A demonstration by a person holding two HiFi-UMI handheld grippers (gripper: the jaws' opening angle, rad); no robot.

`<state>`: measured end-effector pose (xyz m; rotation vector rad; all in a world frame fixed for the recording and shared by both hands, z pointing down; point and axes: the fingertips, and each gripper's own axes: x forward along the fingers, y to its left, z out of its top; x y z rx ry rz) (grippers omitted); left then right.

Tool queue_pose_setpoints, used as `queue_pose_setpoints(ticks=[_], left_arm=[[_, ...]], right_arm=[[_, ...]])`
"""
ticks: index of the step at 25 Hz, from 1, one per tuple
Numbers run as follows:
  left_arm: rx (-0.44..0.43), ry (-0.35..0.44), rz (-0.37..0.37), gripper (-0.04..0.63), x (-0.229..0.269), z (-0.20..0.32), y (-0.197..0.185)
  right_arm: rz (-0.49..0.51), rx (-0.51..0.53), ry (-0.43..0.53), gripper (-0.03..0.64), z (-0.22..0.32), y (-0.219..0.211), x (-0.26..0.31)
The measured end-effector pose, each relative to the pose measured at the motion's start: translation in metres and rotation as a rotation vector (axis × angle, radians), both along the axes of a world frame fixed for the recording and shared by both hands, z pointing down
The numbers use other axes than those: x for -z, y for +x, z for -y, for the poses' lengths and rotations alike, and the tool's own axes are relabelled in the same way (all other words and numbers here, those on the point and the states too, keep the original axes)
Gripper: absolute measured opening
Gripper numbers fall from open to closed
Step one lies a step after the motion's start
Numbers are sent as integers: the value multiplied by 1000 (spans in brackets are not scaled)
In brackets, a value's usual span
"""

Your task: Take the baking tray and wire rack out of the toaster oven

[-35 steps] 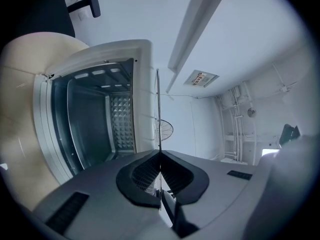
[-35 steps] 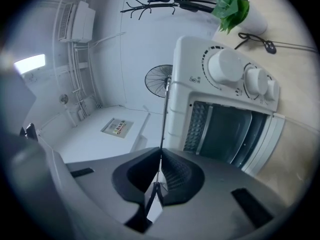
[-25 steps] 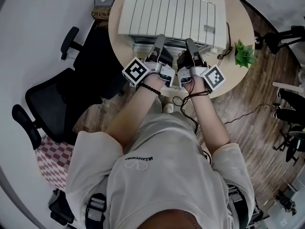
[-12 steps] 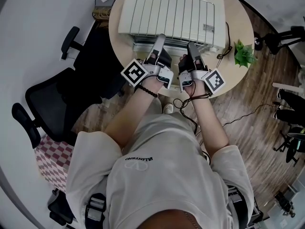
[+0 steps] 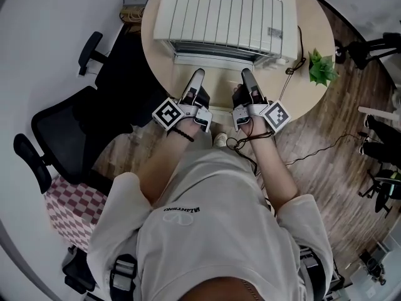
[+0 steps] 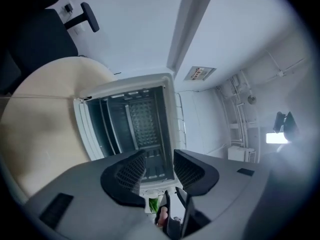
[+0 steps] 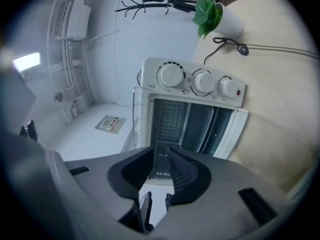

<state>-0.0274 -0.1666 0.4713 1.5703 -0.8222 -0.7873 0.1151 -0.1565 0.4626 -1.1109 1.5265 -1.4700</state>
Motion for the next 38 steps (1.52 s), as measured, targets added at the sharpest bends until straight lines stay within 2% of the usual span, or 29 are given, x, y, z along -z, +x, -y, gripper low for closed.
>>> queue_pose_setpoints(ticks=[5,8,13,16,20,25,32,38], left_arm=[[37,5,-17,178,-29,24,2],[48,3,0,176,-49,41,7],[70,-71,16,176,-95,61,6],[64,-83,16,176,-109,71,8],[63,-87,23,176,-121,82,25],[72,-96,-3,173,-135,100,6],[81,-83,-30,170,-136,119,8],[71,-82,-41,118,-141,130,13]], right_arm=[[-21,11,-58,89,8,-7,-42],[-37,12,-93,89,22,-10,-68],[-54,1,-112,89,51,-19,-103],[-72,-11,-130,89,67,-18,-123],[-67,-34,-126,89,80,-4,-132],[-61,-60,-124,89,96,-20,-144],[21,-112,-107,89,106,-21,-143],[37,-127,-89,89,115,-17,-145]])
